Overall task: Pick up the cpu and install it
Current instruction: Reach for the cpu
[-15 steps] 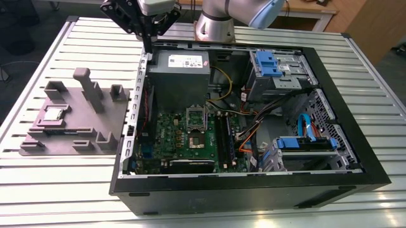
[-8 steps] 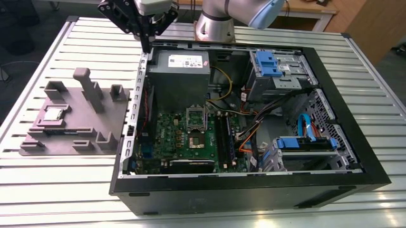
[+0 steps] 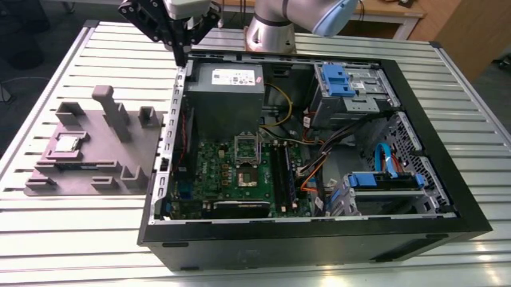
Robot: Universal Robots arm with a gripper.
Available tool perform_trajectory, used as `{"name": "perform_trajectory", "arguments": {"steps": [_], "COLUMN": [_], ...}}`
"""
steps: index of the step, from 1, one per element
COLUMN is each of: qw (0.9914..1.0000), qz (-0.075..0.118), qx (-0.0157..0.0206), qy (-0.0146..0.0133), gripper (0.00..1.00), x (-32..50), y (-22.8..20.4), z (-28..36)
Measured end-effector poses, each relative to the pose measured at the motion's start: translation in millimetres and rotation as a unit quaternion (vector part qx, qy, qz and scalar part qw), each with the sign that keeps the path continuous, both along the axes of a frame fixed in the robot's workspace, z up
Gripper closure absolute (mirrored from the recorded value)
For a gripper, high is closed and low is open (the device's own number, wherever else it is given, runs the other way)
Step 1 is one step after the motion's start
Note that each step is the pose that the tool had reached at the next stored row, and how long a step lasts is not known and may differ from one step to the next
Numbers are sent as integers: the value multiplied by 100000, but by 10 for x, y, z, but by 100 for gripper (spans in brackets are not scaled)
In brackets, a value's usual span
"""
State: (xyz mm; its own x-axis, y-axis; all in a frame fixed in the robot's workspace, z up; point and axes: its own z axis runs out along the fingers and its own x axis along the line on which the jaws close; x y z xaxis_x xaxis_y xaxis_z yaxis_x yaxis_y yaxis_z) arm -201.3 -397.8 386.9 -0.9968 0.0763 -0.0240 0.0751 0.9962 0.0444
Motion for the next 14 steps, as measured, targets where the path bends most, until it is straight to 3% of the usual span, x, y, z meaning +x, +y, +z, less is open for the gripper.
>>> {"name": "perform_trajectory", "arguments": {"steps": [14], "qw": [100000], "qz": [0], "qx": [-5], "qy": [6], "gripper": [90], "x": [-70], "y": [0], "z": [-2]}}
